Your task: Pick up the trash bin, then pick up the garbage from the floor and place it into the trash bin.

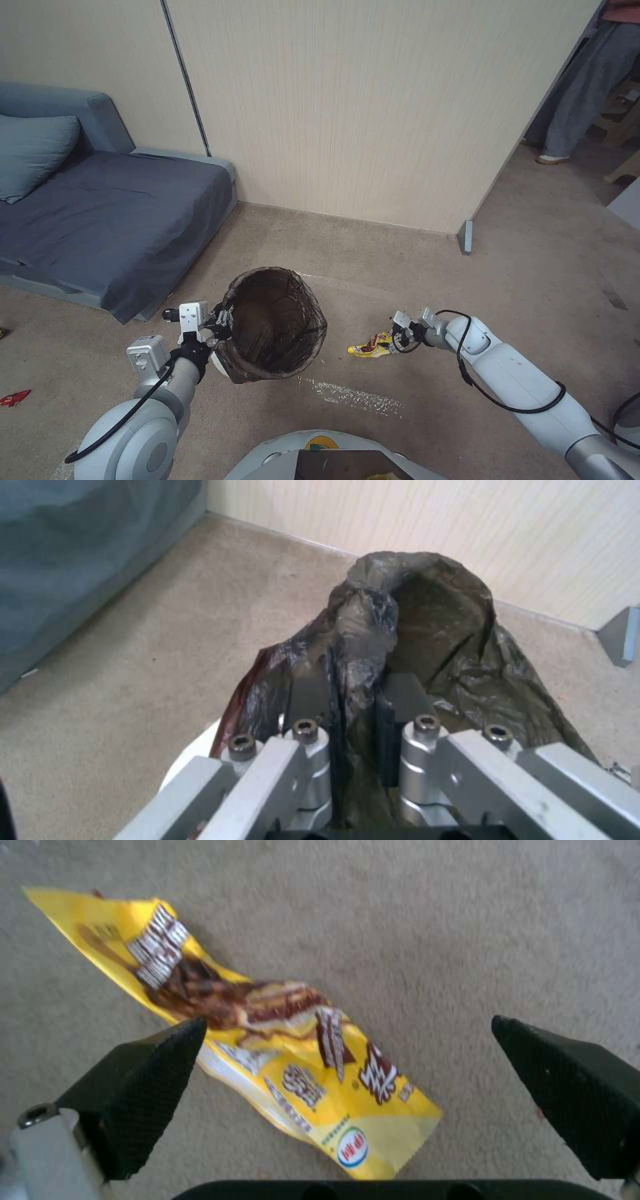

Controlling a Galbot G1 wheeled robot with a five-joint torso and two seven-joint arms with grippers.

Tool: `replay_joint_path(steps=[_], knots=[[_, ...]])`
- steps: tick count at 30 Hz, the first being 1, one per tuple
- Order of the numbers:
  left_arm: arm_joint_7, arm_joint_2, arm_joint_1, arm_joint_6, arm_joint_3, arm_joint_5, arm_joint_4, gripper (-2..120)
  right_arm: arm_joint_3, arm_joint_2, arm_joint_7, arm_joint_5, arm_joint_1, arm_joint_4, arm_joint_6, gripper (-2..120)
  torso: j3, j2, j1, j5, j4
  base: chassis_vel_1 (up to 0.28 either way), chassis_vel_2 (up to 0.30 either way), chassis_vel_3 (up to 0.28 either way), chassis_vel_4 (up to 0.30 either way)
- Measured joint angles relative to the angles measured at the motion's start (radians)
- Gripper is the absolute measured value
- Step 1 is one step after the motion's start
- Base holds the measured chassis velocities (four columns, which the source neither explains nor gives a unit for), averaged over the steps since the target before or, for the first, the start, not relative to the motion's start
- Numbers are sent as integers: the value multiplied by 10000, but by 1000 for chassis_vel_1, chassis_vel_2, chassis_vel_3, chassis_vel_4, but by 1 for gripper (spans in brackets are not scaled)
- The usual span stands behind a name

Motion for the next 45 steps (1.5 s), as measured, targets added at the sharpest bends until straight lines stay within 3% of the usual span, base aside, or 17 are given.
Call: replay_joint_path(steps=[13,45], knots=[[4,6,10,28,-27,-17,0,8,25,393,-284,-547,200,-1117,325,100,0,0,0,0,-1,0,0,0,0],[9,-55,140,86,-23,-27,0,8,-137,871,-305,-906,858,-2046,571,100,0,0,0,-1,-1,0,0,0,0]])
